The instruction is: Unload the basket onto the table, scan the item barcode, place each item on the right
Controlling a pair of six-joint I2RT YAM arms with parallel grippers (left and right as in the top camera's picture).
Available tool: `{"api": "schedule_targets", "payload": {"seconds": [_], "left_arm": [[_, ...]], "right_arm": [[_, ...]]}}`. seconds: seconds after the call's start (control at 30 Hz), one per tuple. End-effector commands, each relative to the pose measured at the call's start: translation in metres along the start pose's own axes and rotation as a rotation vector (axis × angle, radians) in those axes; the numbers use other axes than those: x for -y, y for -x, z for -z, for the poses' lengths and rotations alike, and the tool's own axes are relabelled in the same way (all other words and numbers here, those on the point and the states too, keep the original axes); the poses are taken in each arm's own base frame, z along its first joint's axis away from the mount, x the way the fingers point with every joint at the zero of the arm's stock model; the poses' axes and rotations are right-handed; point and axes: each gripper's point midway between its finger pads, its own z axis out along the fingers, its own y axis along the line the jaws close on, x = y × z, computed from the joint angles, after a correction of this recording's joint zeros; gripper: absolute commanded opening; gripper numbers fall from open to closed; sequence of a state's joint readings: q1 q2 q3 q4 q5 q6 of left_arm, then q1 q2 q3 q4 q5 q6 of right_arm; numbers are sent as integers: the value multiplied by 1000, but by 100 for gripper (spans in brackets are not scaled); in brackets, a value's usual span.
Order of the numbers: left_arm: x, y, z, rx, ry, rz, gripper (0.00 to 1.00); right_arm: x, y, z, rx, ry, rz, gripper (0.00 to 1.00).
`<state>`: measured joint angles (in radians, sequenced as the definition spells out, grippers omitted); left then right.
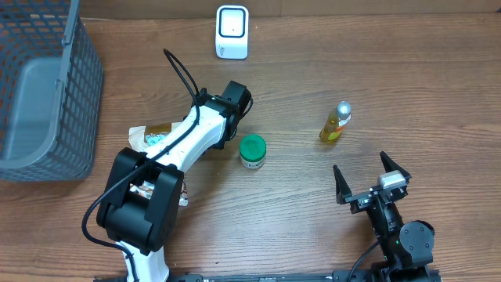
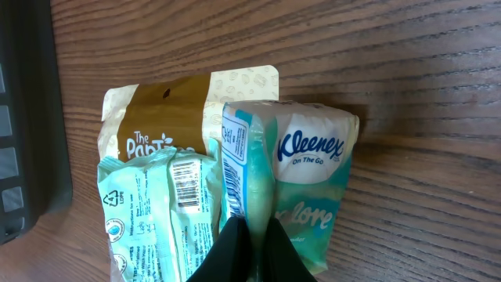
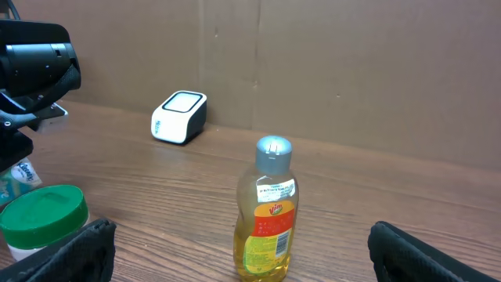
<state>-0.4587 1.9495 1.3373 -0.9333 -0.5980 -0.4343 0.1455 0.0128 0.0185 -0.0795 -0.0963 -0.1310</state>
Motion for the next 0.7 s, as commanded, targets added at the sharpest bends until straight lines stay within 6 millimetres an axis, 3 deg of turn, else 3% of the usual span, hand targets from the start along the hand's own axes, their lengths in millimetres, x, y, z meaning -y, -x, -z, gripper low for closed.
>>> {"api": "schedule_targets", "payload": {"seconds": [0.0,0.67], "left_arm": [[4,-1,-1,-3,-2,-23,6],[-22,-6,1,-6,137,-104,5]], "right_arm": [[2,-2,0,2,-9,-2,100],[2,-2,0,2,-9,-2,100]]}}
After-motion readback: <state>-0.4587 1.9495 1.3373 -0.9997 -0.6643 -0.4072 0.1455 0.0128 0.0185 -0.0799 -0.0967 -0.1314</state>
